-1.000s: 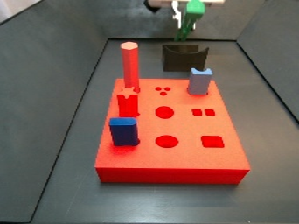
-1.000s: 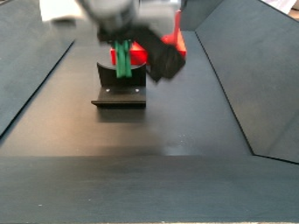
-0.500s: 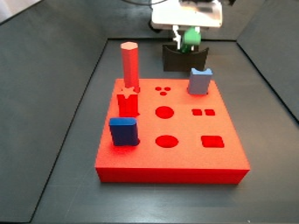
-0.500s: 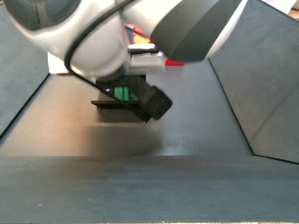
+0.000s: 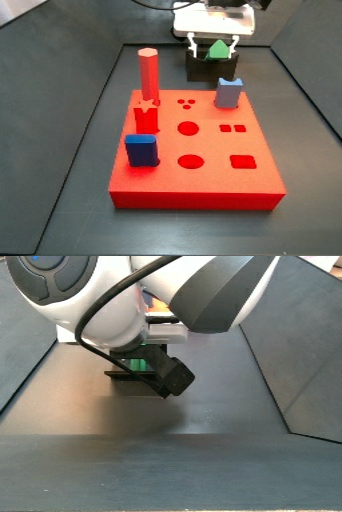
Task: Pick up the 3 prong object. Move up. Rotate the 3 prong object. Place the 3 prong object on the fixture. Regrasp the 3 prong object. Move to above the board. Insert the 3 prong object.
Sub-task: Regrasp the 3 prong object.
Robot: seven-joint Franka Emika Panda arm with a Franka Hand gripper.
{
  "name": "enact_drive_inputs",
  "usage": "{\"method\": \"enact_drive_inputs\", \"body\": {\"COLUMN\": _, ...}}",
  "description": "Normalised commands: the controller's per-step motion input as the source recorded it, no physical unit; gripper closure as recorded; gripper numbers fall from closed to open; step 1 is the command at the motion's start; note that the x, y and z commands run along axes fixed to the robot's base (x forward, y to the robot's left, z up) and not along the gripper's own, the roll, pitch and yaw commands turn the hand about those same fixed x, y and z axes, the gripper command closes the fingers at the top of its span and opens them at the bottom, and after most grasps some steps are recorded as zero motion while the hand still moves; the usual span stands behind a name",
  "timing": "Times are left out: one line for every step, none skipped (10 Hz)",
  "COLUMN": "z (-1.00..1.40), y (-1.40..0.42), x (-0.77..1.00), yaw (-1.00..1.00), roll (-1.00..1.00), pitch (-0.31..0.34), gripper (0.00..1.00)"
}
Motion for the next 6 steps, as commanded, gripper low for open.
{"method": "enact_drive_inputs", "body": {"z": 1.00, "y": 0.00, "x": 0.00, "yaw": -0.01, "roll": 0.05, "pitch": -0.076, "gripper": 0.00}}
{"method": "enact_drive_inputs", "body": {"z": 1.00, "y": 0.00, "x": -0.03, "yaw": 0.02, "roll": 0.05, "pitch": -0.055, "gripper": 0.00}}
{"method": "enact_drive_inputs", "body": {"z": 1.00, "y": 0.00, "x": -0.03, "yaw": 0.04, "roll": 0.06, "pitch": -0.039, "gripper": 0.00}}
{"method": "enact_drive_inputs", "body": {"z": 1.00, "y": -0.01, "x": -0.04, "yaw": 0.05, "roll": 0.06, "pitch": -0.014, "gripper": 0.00}}
{"method": "enact_drive_inputs", "body": {"z": 0.94, "y": 0.00, "x": -0.04, "yaw": 0.05, "roll": 0.05, "pitch": 0.013, "gripper": 0.00}}
{"method": "enact_drive_inputs", "body": {"z": 0.64, "y": 0.01, "x": -0.03, "yaw": 0.05, "roll": 0.04, "pitch": 0.058, "gripper": 0.00}}
